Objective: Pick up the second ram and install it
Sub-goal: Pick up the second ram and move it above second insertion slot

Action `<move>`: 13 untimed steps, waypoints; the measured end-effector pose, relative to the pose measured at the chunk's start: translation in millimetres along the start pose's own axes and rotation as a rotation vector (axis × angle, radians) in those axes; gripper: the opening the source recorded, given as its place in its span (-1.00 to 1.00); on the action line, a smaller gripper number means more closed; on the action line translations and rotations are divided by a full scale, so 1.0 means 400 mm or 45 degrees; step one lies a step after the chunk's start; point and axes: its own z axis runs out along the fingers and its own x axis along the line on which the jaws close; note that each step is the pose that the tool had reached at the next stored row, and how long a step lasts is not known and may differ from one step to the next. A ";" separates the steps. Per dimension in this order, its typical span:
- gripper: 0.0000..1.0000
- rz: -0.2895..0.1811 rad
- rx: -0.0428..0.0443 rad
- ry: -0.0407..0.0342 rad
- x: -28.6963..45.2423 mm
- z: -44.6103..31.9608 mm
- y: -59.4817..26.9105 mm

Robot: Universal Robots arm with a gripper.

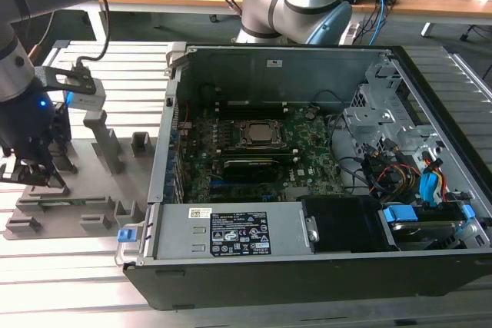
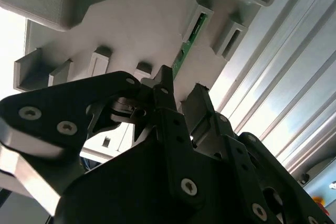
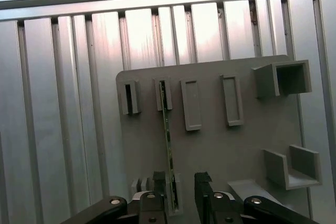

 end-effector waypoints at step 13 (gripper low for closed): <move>-0.28 0.000 0.000 0.0000 0.000 0.036 -0.001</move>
